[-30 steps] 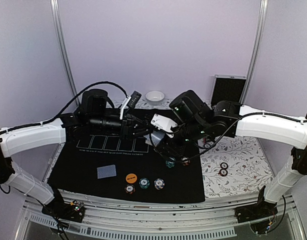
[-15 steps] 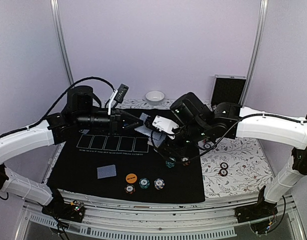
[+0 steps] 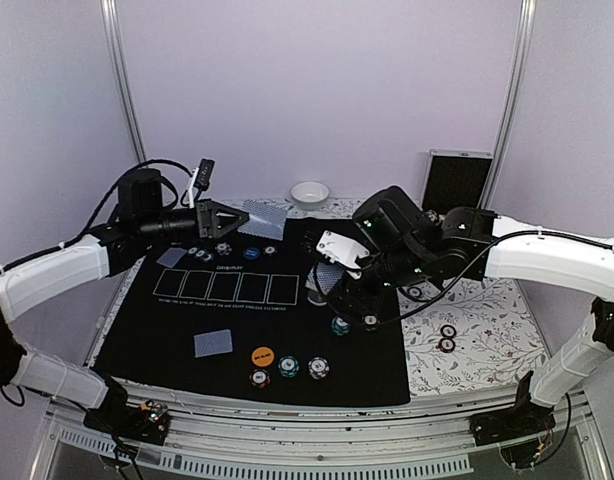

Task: Distribute texas hold em gaming equipment
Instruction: Pick up the poker card from the face-down deck piles, then distribute the poker card in the dealer area.

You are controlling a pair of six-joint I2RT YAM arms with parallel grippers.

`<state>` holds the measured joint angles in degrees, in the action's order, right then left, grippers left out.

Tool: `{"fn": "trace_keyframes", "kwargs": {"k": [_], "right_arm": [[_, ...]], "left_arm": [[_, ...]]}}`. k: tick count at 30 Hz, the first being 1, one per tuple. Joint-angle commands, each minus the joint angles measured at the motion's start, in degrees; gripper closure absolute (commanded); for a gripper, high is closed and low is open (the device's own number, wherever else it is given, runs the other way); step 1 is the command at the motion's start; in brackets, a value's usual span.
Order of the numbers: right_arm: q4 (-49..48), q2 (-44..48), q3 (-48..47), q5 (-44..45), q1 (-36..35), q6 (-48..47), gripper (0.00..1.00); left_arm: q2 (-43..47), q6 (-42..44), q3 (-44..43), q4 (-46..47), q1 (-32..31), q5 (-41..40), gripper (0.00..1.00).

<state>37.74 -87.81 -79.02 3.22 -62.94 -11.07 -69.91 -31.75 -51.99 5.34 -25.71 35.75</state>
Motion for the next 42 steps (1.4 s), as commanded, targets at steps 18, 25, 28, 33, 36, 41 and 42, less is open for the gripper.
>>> {"fn": "trace_keyframes", "kwargs": {"k": [18, 25, 28, 33, 36, 41, 42], "right_arm": [[0.7, 4.7, 0.8, 2.5, 0.8, 2.2, 0.96], [0.8, 5.8, 1.3, 2.3, 0.8, 2.8, 0.96], [0.8, 6.2, 1.7, 2.3, 0.8, 3.0, 0.96], [0.8, 6.1, 1.7, 2.3, 0.8, 3.1, 0.97], [0.8, 6.1, 1.6, 2.2, 0.8, 3.0, 0.96], [0.9, 6.8, 1.9, 2.4, 0.8, 3.2, 0.96], [0.9, 7.0, 2.0, 2.5, 0.8, 3.3, 0.96]], "left_arm": [[-64.0, -41.2, -36.8, 21.6, -9.8, -8.8, 1.00], [-68.2, -45.8, -40.8, 18.3, -10.9, -14.6, 1.00], [-68.6, -48.2, -40.0, 18.3, -11.1, -14.5, 1.00], [-67.7, -50.0, -38.5, 15.7, -11.9, -15.4, 1.00], [-67.2, -49.8, -38.7, 13.4, -12.0, -16.4, 1.00], [-67.6, -48.7, -40.6, 9.2, -11.8, -14.7, 1.00], [-67.7, -48.5, -40.8, 8.9, -11.7, -14.4, 1.00]]}}
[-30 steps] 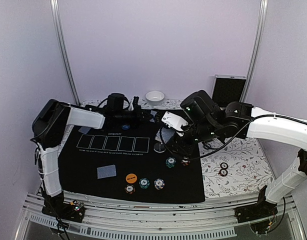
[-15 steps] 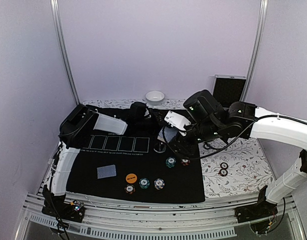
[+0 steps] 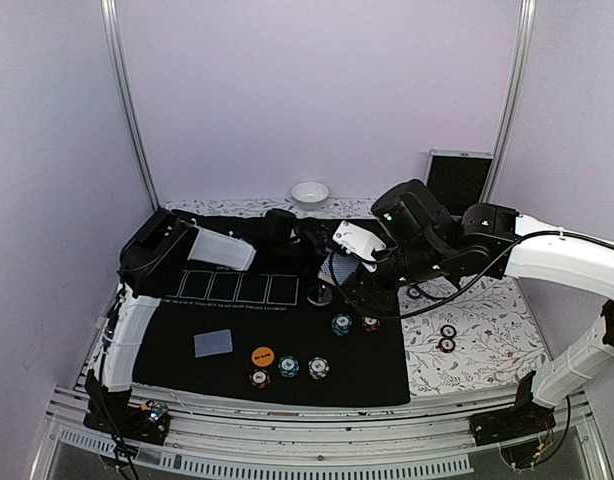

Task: Distribute texas hold em gaming equipment
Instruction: Distribute the poker card in the dealer area.

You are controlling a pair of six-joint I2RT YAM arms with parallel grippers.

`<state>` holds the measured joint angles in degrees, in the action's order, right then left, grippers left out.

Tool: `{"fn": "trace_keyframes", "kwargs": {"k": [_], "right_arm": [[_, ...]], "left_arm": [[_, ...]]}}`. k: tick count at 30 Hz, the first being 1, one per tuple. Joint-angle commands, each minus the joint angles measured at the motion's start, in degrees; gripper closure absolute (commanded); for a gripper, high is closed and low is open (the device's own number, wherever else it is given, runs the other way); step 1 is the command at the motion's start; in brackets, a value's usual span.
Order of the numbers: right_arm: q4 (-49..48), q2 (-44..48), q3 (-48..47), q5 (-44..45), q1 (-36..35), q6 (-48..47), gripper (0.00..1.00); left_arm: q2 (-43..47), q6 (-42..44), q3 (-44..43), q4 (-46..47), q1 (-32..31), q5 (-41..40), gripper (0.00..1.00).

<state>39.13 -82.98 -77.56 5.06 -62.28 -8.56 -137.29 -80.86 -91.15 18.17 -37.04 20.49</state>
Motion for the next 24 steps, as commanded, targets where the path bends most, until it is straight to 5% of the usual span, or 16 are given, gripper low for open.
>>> {"fn": "trace_keyframes", "kwargs": {"k": [1, 6, 10, 14, 19, 24], "right_arm": [[-0.5, 2.2, 0.6, 0.7, 0.2, 0.8, 0.97], [-0.4, 1.9, 0.4, 0.6, 0.1, 0.8, 0.96], [-0.4, 1.9, 0.4, 0.7, 0.2, 0.7, 0.96], [-0.3, 1.8, 0.3, 0.6, 0.1, 0.6, 0.96], [-0.3, 1.4, 0.3, 0.3, 0.2, 0.6, 0.96], [-0.1, 1.0, -0.4, 0.1, 0.2, 0.3, 0.96]], "left_arm": [[-0.5, 0.5, -1.7, -4.0, -0.4, 1.1, 1.00], [-1.0, -0.3, -2.1, -4.6, -0.1, 2.4, 0.94], [-0.7, -0.7, -1.7, -4.9, 0.1, 2.6, 0.70], [2.9, -3.1, 4.1, -2.6, -0.2, -0.4, 0.65], [6.2, -3.0, 6.9, -1.2, -1.0, -0.3, 0.26], [11.7, -1.1, 9.8, -0.7, -1.6, -0.4, 0.15]]}}
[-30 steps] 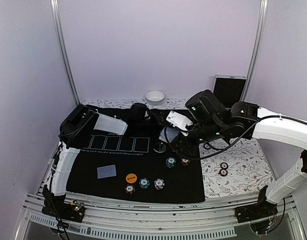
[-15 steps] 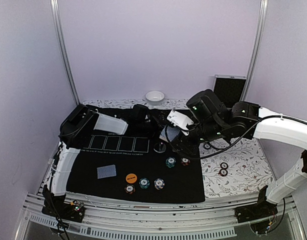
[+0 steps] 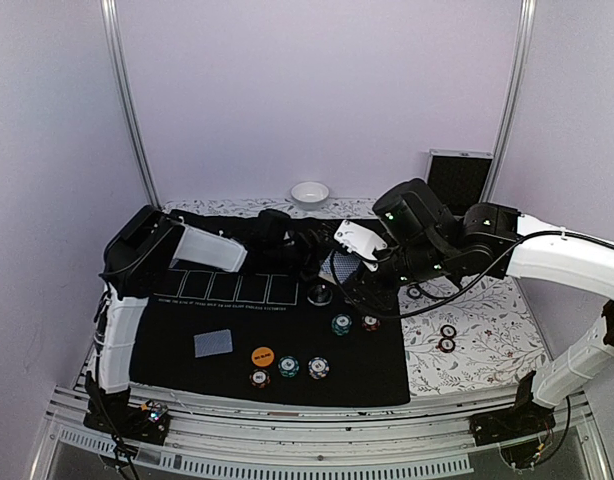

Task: Distribute texas hold em gaming equipment
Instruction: Distribute the poker card in the dealer area, then pick up the poker card from the face-down deck piles.

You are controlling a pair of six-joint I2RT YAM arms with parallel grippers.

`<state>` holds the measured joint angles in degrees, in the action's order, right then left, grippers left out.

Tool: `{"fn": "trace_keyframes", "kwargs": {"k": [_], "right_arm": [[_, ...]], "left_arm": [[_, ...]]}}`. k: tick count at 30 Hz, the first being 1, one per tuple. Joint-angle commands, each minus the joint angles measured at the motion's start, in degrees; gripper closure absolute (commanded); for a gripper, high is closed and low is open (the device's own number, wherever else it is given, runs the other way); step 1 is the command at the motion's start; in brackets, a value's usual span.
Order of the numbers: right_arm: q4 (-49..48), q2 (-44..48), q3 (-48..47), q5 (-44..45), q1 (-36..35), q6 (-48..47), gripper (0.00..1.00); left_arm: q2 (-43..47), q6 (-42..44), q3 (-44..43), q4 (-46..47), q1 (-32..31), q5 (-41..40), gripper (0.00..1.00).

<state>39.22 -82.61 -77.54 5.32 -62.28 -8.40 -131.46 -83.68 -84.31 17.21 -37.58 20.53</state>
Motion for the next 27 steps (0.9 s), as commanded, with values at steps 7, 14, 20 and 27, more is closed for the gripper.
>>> {"fn": "trace_keyframes", "kwargs": {"k": [7, 14, 20, 27], "right_arm": [[-0.3, 0.8, -0.5, -0.1, 0.2, 0.2, 0.96], [-1.2, 0.5, -0.6, -0.6, 0.1, -0.4, 0.96], [-1.9, 0.1, -1.0, -0.9, 0.1, -0.9, 0.96], [-2.2, -1.6, -2.2, -1.9, 0.1, -1.3, 0.96]], "left_arm": [[23.9, 13.5, 12.2, 7.8, -0.8, -4.9, 0.12], [37.4, 47.3, 17.5, 6.5, -0.6, 3.1, 0.10], [47.4, 64.7, 27.6, 5.3, -0.8, 23.7, 0.08], [52.1, 69.9, 32.1, 3.1, -3.7, 21.8, 0.07]]}}
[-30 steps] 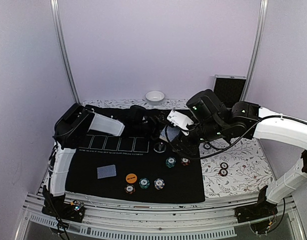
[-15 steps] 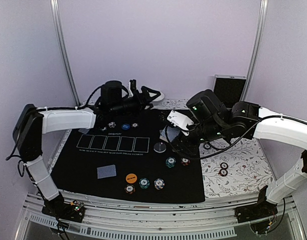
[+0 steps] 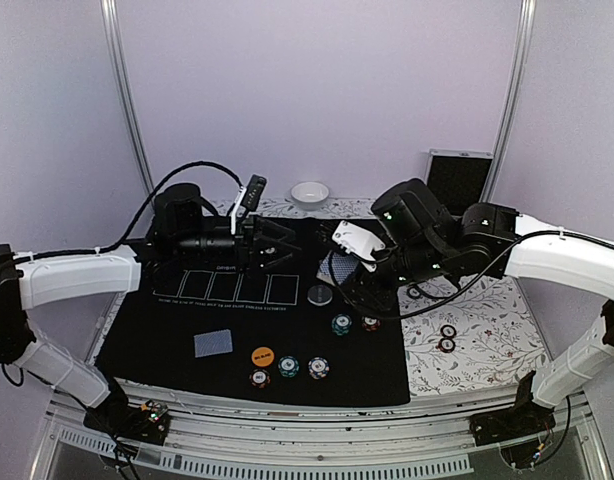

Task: Distribute texas hold em gaming equipment
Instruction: Pick up the poker card from the face-down deck piles.

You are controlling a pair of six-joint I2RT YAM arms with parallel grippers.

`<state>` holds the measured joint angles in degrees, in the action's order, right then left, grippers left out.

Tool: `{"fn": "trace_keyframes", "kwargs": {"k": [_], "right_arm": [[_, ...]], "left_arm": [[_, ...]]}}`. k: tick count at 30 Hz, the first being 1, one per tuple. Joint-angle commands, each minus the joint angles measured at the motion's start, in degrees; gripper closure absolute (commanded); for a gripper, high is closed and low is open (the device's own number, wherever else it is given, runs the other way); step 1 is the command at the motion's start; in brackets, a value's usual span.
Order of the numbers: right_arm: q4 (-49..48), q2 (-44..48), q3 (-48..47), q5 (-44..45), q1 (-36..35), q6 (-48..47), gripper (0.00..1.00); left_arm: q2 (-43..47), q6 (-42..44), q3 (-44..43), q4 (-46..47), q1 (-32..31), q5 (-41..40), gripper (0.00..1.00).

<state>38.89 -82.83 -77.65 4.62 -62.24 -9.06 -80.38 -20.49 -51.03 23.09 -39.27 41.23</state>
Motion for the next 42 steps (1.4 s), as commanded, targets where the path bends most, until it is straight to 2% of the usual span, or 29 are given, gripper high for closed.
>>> {"fn": "trace_keyframes", "kwargs": {"k": [1, 4, 8, 11, 16, 20, 32, 35, 38, 42], "right_arm": [[-1.9, -1.6, -2.3, -1.2, 0.0, -0.7, 0.96], [-2.0, -1.9, -2.8, -1.2, 0.0, -0.8, 0.96], [-2.0, -2.3, -3.1, -1.5, 0.0, -0.9, 0.96], [-2.1, -2.8, -3.5, -1.8, -0.1, -1.1, 0.96], [-2.5, -3.1, -4.2, -2.0, -0.4, -1.2, 0.96], [-2.5, -3.4, -4.3, -2.0, -0.6, -1.3, 0.96], [-1.9, -2.2, -3.1, -0.9, -0.6, -1.1, 0.96], [-2.0, -2.4, -3.1, -1.1, -0.6, -1.0, 0.96], [-2.0, -2.5, -3.4, -1.2, -0.6, -1.1, 0.96], [-2.0, -2.7, -3.6, -1.0, -0.5, -1.3, 0.96]], "left_arm": [[0.4, 6.9, -2.2, -4.6, -2.7, 0.3, 0.07], [-0.9, 7.6, -4.9, -9.2, -4.4, -0.6, 0.04], [-1.2, 6.4, -5.1, -9.3, -6.4, -3.5, 0.02], [-2.1, 5.6, -6.2, -9.4, -8.0, -6.8, 0.02], [-4.2, 5.7, -8.2, -12.9, -9.0, -17.3, 0.02], [-5.2, 4.8, -9.1, -14.2, -9.0, -20.6, 0.03], [-1.0, 6.6, -8.7, -20.4, -8.5, -27.4, 0.17], [0.0, 6.9, -8.2, -19.8, -8.4, -26.2, 0.18], [0.1, 6.7, -7.7, -16.9, -8.6, -19.4, 0.20], [0.0, 6.6, -7.7, -16.0, -8.7, -16.9, 0.29]]}}
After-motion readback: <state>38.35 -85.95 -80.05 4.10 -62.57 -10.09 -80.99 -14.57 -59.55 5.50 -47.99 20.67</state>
